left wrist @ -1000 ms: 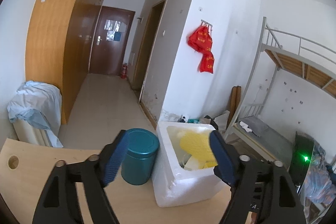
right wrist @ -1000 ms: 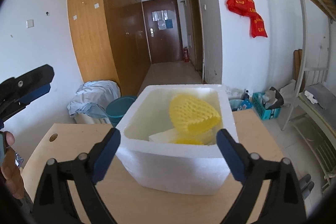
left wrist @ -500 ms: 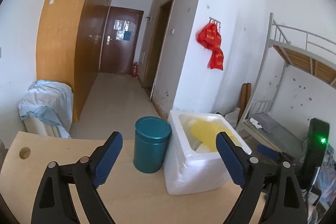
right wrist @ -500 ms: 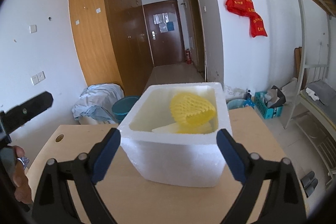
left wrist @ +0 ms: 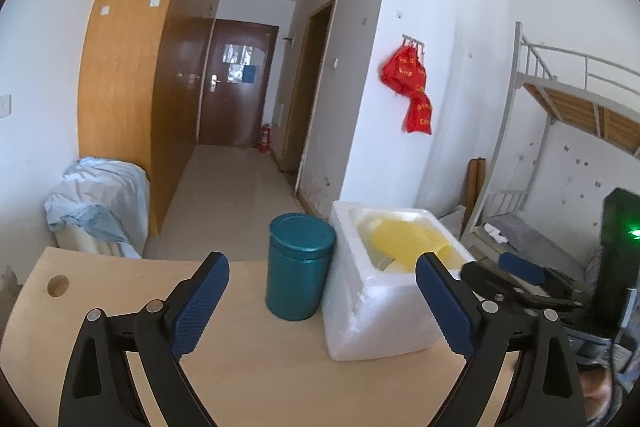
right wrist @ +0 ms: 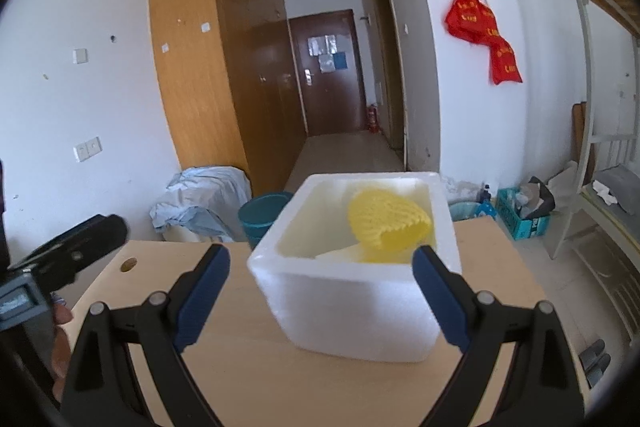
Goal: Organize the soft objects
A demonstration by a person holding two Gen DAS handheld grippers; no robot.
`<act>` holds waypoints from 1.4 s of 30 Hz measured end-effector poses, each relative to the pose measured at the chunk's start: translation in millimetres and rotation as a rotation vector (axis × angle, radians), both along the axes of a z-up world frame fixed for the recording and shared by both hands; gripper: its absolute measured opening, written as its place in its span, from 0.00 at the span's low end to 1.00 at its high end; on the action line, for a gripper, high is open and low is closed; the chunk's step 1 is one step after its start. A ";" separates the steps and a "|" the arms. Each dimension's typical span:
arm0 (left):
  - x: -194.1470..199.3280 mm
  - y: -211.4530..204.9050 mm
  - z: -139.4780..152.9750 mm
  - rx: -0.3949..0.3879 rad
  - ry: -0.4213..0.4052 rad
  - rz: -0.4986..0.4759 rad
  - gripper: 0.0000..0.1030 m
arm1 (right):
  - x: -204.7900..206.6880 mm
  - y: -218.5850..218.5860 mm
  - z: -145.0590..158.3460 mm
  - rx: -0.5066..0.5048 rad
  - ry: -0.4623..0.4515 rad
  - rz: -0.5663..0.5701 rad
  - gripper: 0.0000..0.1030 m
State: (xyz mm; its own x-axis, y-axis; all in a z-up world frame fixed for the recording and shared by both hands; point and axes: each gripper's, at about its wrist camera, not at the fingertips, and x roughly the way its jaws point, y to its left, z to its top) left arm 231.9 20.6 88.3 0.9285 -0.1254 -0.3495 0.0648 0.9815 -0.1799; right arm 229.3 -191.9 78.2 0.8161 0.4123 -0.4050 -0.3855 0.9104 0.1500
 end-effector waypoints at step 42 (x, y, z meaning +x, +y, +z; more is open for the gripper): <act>-236.4 7.0 -45.5 0.054 -0.079 0.139 0.97 | -175.1 17.3 -28.5 -0.014 -0.026 0.151 0.99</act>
State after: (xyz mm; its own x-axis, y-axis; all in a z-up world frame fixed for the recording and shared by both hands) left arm -4.5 27.6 42.8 0.9603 0.0228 -0.2779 -0.0600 0.9902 -0.1263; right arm 54.2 -174.6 49.7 0.7553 0.5260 -0.3909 -0.5220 0.8435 0.1264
